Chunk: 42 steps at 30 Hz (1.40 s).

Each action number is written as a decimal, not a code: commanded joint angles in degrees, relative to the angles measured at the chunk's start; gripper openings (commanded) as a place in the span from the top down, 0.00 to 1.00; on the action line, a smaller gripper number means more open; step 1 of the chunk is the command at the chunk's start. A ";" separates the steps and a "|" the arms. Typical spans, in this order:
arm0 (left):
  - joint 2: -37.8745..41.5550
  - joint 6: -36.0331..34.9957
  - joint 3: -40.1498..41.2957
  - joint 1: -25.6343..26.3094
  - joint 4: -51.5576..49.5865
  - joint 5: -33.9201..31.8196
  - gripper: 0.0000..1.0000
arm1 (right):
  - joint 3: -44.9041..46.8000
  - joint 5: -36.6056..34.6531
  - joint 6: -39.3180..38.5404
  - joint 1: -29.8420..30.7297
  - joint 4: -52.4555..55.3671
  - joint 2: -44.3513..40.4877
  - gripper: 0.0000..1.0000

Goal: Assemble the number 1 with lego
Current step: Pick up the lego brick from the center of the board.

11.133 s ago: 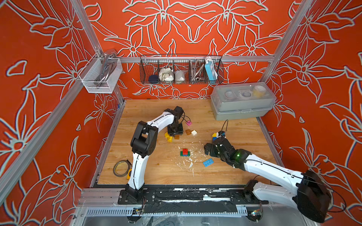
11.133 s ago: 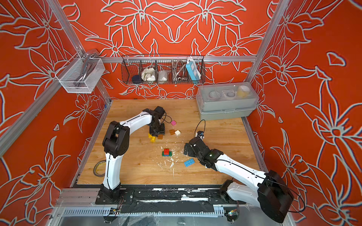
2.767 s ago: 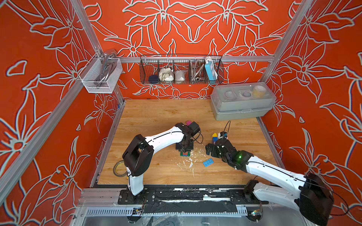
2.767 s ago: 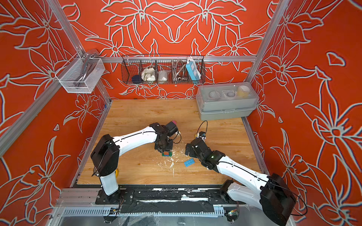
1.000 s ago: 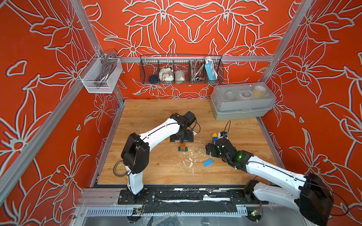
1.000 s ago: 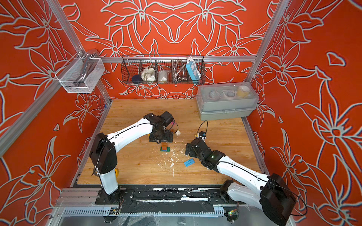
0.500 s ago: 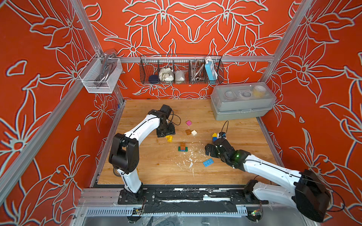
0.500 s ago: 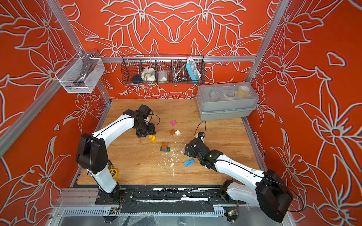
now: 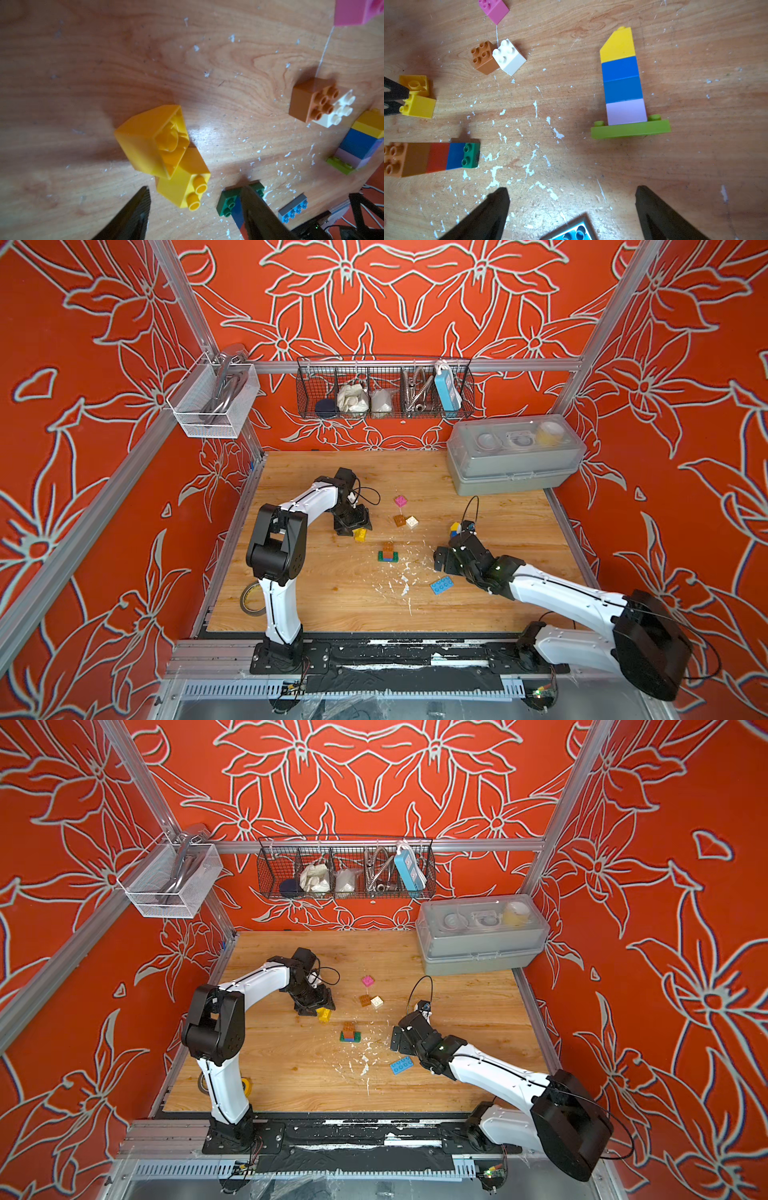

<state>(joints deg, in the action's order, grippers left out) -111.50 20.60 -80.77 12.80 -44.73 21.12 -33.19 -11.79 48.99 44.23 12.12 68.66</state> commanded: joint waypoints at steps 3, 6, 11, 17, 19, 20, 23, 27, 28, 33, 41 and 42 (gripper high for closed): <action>-1.00 -1.20 0.18 0.28 0.17 2.84 0.31 | -1.63 -0.18 -0.73 -0.60 0.92 0.57 0.00; -1.30 -1.02 0.09 0.46 -0.71 1.89 0.31 | -1.47 -0.12 -0.61 -0.59 0.75 0.25 0.00; -1.46 -1.27 0.26 1.24 -2.45 -0.65 0.30 | -1.30 -0.08 -0.52 -0.68 0.67 0.12 0.00; -1.17 -1.52 -0.80 4.69 -4.39 -2.57 0.29 | -0.97 -0.12 -0.56 -0.68 0.54 -0.48 0.00; -0.79 -0.61 -0.62 5.59 -4.30 -2.82 0.29 | -0.76 -0.16 -0.56 -0.71 0.45 -0.67 0.00; -0.56 -0.20 -0.48 5.74 -4.36 -3.05 0.29 | -0.74 -0.17 -0.48 -0.66 0.43 -0.81 0.00; 0.53 1.04 0.17 5.84 -4.61 -5.17 0.29 | -0.65 -0.12 -0.48 -0.66 0.48 -0.96 0.00; 0.72 2.92 0.00 5.84 -5.94 -9.71 0.29 | -0.41 -0.10 -0.48 -0.66 0.33 -1.25 0.00; 0.69 3.68 -0.15 5.84 -6.45 -11.24 0.29 | -0.38 -0.07 -0.46 -0.71 0.21 -1.25 0.00; 0.49 8.37 -1.12 5.85 -7.95 -15.60 0.28 | -0.31 -0.13 -0.51 -0.70 0.17 -1.25 0.00; -1.56 12.53 -3.07 7.39 -6.52 -16.82 0.26 | -0.19 -0.11 -0.73 -0.77 -0.18 -1.30 0.00; -1.92 12.53 -3.56 7.57 -6.57 -16.89 0.26 | -0.06 -0.12 -0.73 -0.77 -0.32 -1.27 0.00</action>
<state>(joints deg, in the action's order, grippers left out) -112.07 31.40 -82.04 19.53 -50.48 5.93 -33.41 -11.68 48.75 43.75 11.97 68.18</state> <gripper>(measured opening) 0.738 0.998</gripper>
